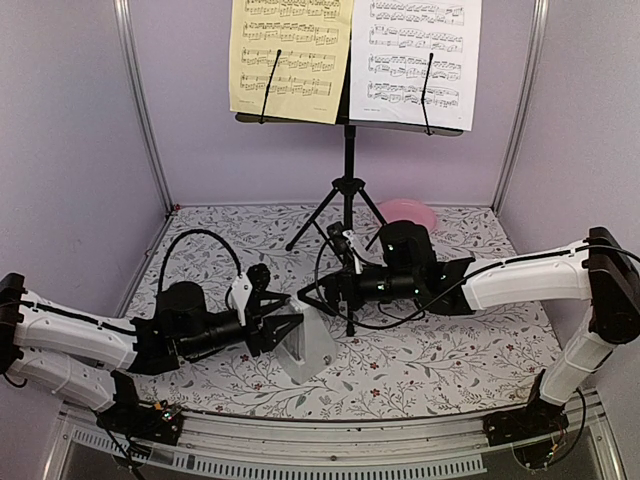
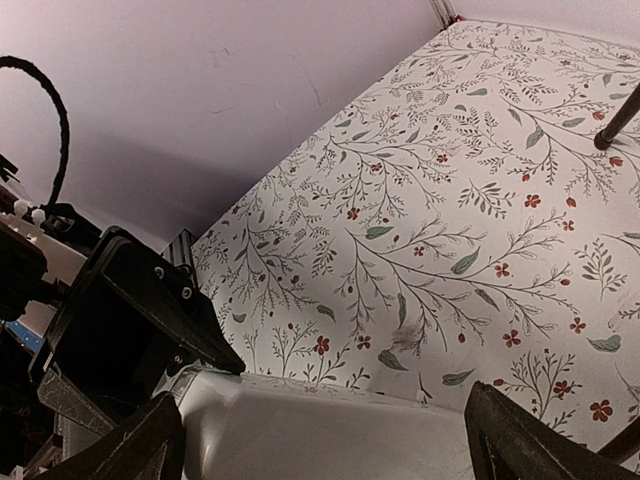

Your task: Set up the instrument practice props

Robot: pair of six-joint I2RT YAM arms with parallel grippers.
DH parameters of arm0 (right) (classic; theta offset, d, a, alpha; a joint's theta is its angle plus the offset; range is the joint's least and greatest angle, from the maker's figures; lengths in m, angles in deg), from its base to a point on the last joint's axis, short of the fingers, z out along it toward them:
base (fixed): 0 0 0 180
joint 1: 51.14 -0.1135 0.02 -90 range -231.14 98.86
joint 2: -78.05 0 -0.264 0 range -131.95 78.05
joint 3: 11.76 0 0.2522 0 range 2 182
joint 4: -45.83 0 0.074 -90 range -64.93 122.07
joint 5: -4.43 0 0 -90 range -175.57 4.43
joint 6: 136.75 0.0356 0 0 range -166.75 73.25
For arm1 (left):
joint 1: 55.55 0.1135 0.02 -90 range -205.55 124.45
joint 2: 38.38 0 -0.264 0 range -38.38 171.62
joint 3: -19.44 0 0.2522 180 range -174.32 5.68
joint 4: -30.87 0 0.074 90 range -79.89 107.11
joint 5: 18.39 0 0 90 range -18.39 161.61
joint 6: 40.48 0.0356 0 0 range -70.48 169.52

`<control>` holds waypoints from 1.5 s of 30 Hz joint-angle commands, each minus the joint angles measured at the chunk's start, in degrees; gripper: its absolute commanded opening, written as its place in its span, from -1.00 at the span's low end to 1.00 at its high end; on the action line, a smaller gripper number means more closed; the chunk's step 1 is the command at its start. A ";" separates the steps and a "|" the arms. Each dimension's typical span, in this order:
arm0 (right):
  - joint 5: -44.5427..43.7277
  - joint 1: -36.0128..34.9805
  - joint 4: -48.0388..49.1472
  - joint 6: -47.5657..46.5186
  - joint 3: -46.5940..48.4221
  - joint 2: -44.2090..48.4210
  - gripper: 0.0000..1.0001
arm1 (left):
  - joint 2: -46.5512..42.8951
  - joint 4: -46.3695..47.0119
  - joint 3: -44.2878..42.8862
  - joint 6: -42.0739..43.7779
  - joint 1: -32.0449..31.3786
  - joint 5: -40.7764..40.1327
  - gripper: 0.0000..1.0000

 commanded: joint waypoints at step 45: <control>-4.54 1.39 -4.17 -1.37 -6.62 -6.03 0.83 | -13.85 -0.74 7.80 -2.07 -0.02 1.27 -0.68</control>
